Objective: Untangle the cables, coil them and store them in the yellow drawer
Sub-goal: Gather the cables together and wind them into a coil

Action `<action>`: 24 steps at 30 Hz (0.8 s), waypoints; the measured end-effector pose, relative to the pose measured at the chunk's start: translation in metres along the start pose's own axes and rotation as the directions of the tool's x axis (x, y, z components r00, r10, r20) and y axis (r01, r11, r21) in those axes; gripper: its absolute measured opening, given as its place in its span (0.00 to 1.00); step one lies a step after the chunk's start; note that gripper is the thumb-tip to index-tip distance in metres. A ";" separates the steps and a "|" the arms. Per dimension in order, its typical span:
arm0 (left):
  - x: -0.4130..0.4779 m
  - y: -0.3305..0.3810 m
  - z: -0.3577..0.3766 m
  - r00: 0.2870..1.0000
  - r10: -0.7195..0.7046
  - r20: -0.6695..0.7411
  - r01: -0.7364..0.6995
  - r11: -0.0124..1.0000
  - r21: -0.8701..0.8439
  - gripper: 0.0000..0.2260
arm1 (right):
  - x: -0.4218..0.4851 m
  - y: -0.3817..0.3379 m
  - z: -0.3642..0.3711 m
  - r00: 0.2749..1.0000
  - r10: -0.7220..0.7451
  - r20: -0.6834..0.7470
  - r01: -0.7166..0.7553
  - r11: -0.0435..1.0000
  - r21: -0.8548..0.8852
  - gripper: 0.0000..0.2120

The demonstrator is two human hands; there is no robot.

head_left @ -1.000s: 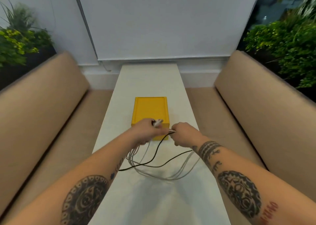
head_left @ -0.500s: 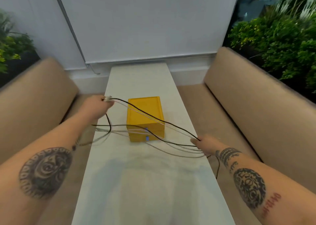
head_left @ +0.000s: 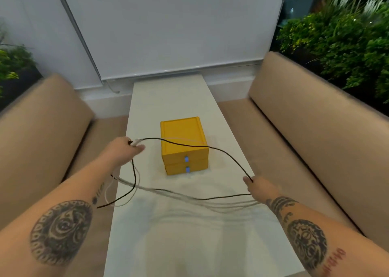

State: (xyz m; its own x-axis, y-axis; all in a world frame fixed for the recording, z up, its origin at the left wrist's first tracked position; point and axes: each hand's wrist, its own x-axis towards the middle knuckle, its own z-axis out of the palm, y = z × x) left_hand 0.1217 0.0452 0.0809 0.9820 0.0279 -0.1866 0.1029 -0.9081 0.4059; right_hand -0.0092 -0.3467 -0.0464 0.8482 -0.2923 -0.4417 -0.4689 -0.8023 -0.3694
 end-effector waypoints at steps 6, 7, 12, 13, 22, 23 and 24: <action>-0.029 0.056 0.025 0.976 0.212 -0.054 -0.219 0.955 -0.200 0.36 | -0.007 -0.062 -0.018 0.971 -0.240 -0.007 0.240 0.971 -0.026 0.20; -0.036 0.068 0.031 0.959 0.282 -0.038 -0.282 0.926 -0.251 0.35 | -0.011 -0.072 -0.025 0.957 -0.291 0.001 0.290 0.955 -0.063 0.20; -0.053 0.112 0.067 0.807 0.503 0.310 -0.509 0.858 -0.068 0.41 | -0.037 -0.123 -0.058 0.807 -0.555 0.201 0.585 0.797 -0.147 0.15; -0.052 0.115 0.070 0.777 0.509 0.370 -0.529 0.847 -0.054 0.37 | -0.038 -0.125 -0.065 0.779 -0.585 0.226 0.619 0.776 -0.124 0.12; -0.034 0.095 0.057 0.872 0.419 0.253 -0.383 0.906 -0.180 0.18 | -0.014 -0.071 -0.080 0.824 -0.551 0.131 0.505 0.820 0.269 0.20; -0.030 0.088 0.045 0.901 0.387 0.196 -0.355 0.917 -0.181 0.18 | -0.009 -0.058 -0.076 0.854 -0.512 0.098 0.471 0.839 0.273 0.22; -0.025 0.078 0.033 0.925 0.353 0.139 -0.327 0.928 -0.180 0.19 | -0.005 -0.044 -0.072 0.880 -0.471 0.064 0.437 0.854 0.281 0.24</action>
State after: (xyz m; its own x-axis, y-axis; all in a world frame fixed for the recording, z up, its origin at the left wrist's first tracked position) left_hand 0.0998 -0.0398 0.0880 0.9232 -0.3523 -0.1537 -0.1968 -0.7767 0.5984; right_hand 0.0250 -0.3473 0.0310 0.9514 0.1540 -0.2667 -0.0991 -0.6668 -0.7386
